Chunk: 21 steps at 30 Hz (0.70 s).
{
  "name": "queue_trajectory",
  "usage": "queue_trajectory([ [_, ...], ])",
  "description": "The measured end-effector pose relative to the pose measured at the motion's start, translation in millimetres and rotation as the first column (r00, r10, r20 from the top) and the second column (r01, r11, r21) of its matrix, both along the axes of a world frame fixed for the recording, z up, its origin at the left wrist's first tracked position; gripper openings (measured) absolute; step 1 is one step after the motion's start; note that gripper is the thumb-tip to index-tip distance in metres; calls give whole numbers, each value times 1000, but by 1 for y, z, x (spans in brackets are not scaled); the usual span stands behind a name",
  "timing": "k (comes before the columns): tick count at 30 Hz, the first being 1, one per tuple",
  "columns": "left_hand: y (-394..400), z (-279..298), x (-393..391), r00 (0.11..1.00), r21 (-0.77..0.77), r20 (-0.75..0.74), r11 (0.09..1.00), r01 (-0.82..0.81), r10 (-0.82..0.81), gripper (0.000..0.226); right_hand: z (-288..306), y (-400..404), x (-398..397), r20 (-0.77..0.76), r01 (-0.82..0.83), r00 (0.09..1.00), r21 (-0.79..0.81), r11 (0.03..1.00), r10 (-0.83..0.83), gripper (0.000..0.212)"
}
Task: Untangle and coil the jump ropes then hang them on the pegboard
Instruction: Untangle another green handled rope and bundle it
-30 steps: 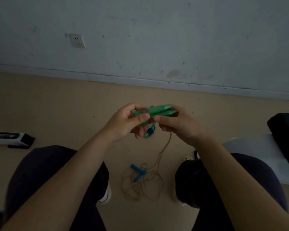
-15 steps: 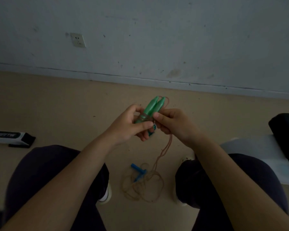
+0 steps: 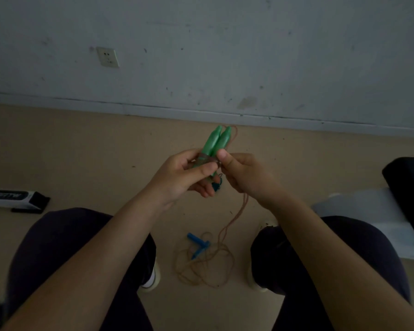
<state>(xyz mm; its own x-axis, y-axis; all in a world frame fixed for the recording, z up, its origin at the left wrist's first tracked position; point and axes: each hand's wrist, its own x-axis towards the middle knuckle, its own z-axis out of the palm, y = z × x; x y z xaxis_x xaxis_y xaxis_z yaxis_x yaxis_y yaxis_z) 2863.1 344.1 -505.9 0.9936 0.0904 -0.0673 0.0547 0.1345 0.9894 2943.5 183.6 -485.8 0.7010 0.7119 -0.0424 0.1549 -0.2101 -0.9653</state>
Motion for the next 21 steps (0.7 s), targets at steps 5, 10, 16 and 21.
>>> queue_trajectory([
  [5, 13, 0, 4, 993, 17, -70, 996, -89, 90, 50, -4, -7, 3, -14, -20, 1000, -68, 997, 19, 48],
  [10, 16, -4, 5, 989, 120, -125, 991, -59, 74, 50, 2, -14, 5, -4, -60, 998, -67, 996, 59, 33],
  [16, 20, -5, 4, 977, 196, -211, 980, 43, 0, 25, 4, -19, 8, 213, -25, 975, -145, 989, 56, 16],
  [21, 19, -2, 4, 933, 216, -294, 936, 277, -208, 29, 5, -17, 8, 429, 37, 903, -149, 988, 31, 9],
])
